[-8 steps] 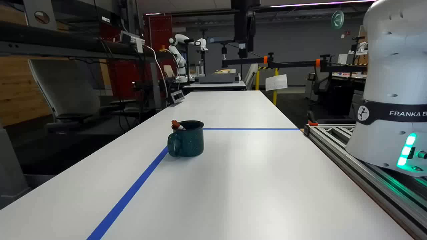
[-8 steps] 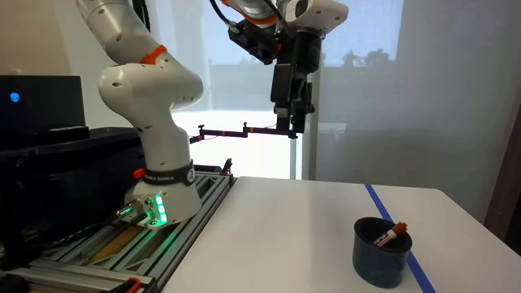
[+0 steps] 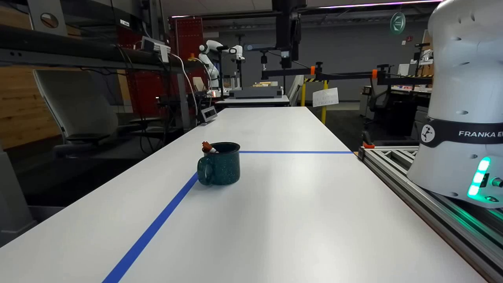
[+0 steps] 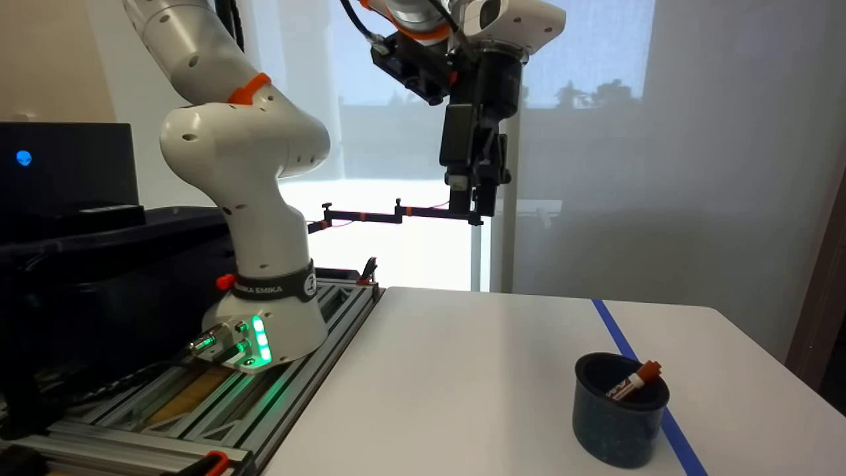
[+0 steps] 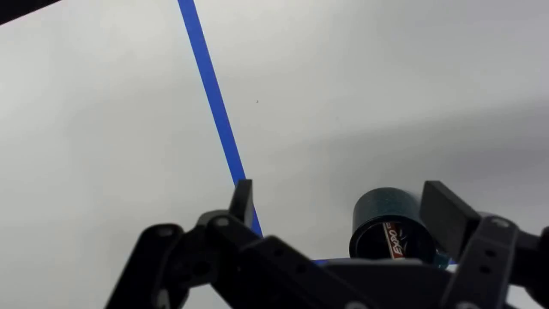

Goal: Remove the marker from the cup

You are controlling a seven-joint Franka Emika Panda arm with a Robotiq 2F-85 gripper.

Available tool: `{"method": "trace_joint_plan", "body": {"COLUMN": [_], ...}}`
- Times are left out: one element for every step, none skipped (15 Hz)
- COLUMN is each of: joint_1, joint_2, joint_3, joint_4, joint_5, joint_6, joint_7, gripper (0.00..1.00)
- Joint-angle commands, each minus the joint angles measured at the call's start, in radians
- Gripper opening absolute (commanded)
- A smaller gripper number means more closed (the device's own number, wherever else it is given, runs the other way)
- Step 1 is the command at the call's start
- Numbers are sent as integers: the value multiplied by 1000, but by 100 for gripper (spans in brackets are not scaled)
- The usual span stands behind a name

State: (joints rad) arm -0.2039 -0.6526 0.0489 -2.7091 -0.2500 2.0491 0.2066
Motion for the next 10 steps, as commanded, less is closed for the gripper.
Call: {"method": "trace_joint_plan", "body": {"joint_1": [15, 16, 19, 21, 21, 23, 27, 31, 34, 39], "joint_2": [-14, -10, 4, 19, 35, 57, 82, 106, 129, 156], "joint_3": [-15, -16, -21, -25, -28, -33, -41, -47, -53, -60], "joint_4": [-9, -14, -13, -17, -19, -22, -25, -31, -36, -40], "joint_5": [-14, -16, -12, -8, -3, 2, 10, 15, 21, 25], "joint_6": [29, 57, 77, 115, 148, 187, 223, 263, 299, 341], "joint_7": [7, 12, 4, 4, 7, 3, -10, -21, -31, -45], "gripper": [100, 100, 100, 100, 100, 100, 100, 100, 100, 100]}}
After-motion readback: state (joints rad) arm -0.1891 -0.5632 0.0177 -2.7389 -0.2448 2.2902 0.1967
